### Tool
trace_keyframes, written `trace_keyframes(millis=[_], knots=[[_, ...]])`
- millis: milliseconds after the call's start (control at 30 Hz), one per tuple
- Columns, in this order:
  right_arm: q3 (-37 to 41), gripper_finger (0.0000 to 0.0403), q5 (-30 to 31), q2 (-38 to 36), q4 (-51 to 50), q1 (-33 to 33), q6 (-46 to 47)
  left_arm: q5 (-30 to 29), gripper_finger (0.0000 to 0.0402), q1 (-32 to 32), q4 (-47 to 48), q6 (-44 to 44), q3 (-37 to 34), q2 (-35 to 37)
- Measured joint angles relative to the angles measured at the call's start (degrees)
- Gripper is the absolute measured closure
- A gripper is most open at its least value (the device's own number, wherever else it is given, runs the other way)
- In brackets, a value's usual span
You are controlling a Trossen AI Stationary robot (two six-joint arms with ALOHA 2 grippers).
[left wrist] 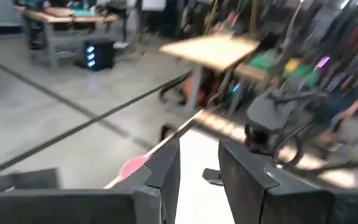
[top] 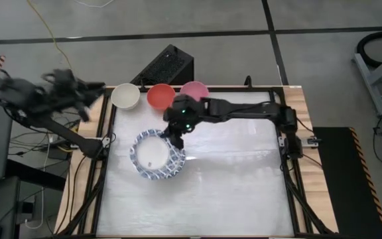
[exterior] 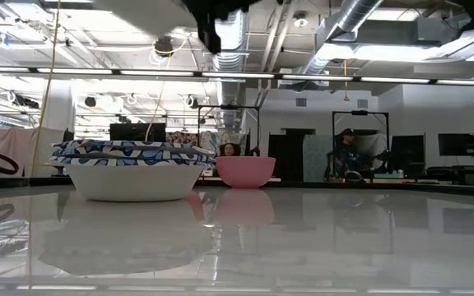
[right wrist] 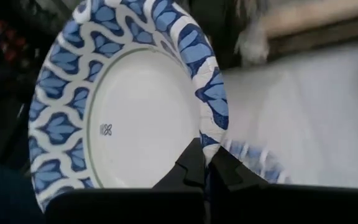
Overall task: Nest bowls inside each other by size order
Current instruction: Stack the white patterned bowl on top of the white patterned bowl
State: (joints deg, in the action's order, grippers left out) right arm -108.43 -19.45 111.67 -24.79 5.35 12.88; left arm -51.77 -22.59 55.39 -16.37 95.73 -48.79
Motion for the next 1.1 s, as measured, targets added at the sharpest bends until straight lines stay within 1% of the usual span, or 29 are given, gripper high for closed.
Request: trace_keyframes(millis=[67, 100, 233, 333, 433, 533, 600, 633, 700, 733, 867, 933, 1033, 1100], knots=[[0.16, 0.039, -2.98, 1.27, -1.58, -0.32, 0.45, -0.48, 0.0304, 0.0, 0.62, -1.45, -2.48, -2.02], [0.16, 0.039, -4.0, 1.42, -1.91, -0.4, 0.39, 0.19, 0.0304, 0.0, 0.72, -2.15, -3.62, -2.95], [-0.01, 0.039, -4.16, 1.32, -8.38, -0.6, -1.42, 3.01, 0.0304, -0.04, -1.93, -6.95, -9.23, -6.17], [0.03, 0.039, -2.76, 1.34, -11.42, -0.45, -4.44, 6.18, 0.0304, -0.11, -6.95, -7.91, -14.49, -7.06], [-0.02, 0.039, -1.45, 2.21, -10.85, 0.72, -6.28, 9.49, 0.0304, -0.39, -12.21, -7.93, -20.45, -7.11], [0.09, 0.039, -0.69, 3.46, -8.58, 2.08, -5.62, 12.03, 0.0304, -1.05, -18.63, -8.85, -25.77, -5.23], [0.04, 0.039, -1.13, 5.32, -3.38, 2.74, -4.43, 13.83, 0.0304, -1.82, -23.89, -9.61, -28.72, -3.87], [0.01, 0.039, -1.51, 5.63, -2.3, 3.03, -3.73, 14.23, 0.0304, -2.2, -26.19, -9.78, -30.06, -3.43], [0.09, 0.039, -2.97, 6.48, -1.83, 3.29, -3.47, 14.23, 0.0304, -2.95, -30.21, -9.56, -31.97, -2.93], [-0.1, 0.039, -3.44, 6.78, -1.19, 3.31, -3.67, 13.13, 0.0304, -3.08, -31.01, -9.31, -32.44, -2.84], [-0.01, 0.039, -6.51, 8.79, -6.26, 3.16, -8.05, 5.4, 0.0304, -2.31, -33.35, -6.99, -32.5, -3.79], [0.11, 0.039, -7.55, 9.72, -10.42, 3.27, -11.41, 3.3, 0.0304, -1.07, -35.66, -4.87, -32.51, -4.86], [0.07, 0.039, -7.88, 9.76, -15.85, 4.31, -16.66, 2.79, 0.0304, 0.95, -38.79, -1.97, -32.51, -6.35], [0.07, 0.039, -8.0, 9.67, -18.3, 5.2, -19.65, 5.13, 0.0304, 2.37, -40.79, -0.21, -32.51, -7.35]])
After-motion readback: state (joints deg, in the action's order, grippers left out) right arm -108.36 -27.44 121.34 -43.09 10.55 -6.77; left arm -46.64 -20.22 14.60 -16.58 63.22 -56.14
